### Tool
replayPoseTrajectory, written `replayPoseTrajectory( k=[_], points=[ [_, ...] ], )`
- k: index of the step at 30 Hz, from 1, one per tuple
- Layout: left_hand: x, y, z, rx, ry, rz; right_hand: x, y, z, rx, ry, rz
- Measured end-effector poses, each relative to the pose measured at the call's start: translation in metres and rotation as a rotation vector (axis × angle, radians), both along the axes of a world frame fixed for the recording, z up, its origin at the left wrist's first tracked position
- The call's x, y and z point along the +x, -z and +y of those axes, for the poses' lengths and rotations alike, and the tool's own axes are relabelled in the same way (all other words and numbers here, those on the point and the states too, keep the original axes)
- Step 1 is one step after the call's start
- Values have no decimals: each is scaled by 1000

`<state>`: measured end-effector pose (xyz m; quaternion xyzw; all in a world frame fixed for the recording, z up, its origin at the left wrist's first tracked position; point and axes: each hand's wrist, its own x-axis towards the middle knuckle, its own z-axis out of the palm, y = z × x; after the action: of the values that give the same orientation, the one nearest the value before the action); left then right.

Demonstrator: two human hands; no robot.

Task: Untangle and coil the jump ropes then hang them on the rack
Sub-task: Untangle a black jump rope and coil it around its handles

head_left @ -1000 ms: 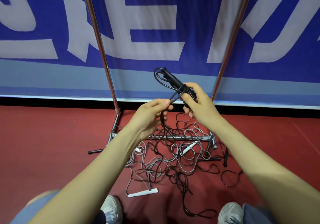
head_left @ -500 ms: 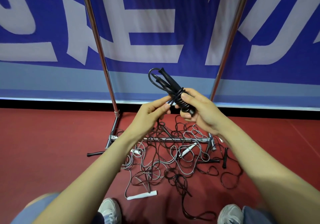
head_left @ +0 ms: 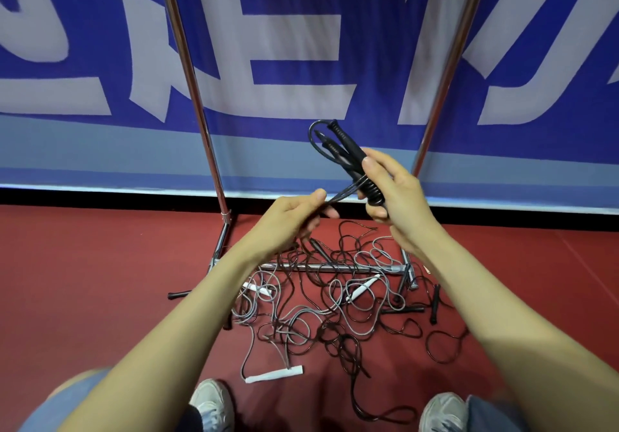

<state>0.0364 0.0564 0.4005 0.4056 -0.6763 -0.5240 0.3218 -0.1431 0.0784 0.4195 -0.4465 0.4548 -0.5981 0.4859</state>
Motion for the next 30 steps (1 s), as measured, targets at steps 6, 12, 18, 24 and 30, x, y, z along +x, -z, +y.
replayPoseTrajectory(
  k=[6,12,18,24,30],
  points=[
    [21,-7,-11,-49,-34,-16,-2,1,2,58,-51,24],
    [13,7,-6,-100,-100,-153,-1,-3,7,44,-236,-22],
    [29,3,-13,-103,21,-54,-3,-7,15,141,-611,234],
    [25,-20,-9,-302,24,-293,-9,6,15,362,-722,657],
    [9,-15,0,-554,-28,-315,-12,14,10,227,-550,821]
  ],
)
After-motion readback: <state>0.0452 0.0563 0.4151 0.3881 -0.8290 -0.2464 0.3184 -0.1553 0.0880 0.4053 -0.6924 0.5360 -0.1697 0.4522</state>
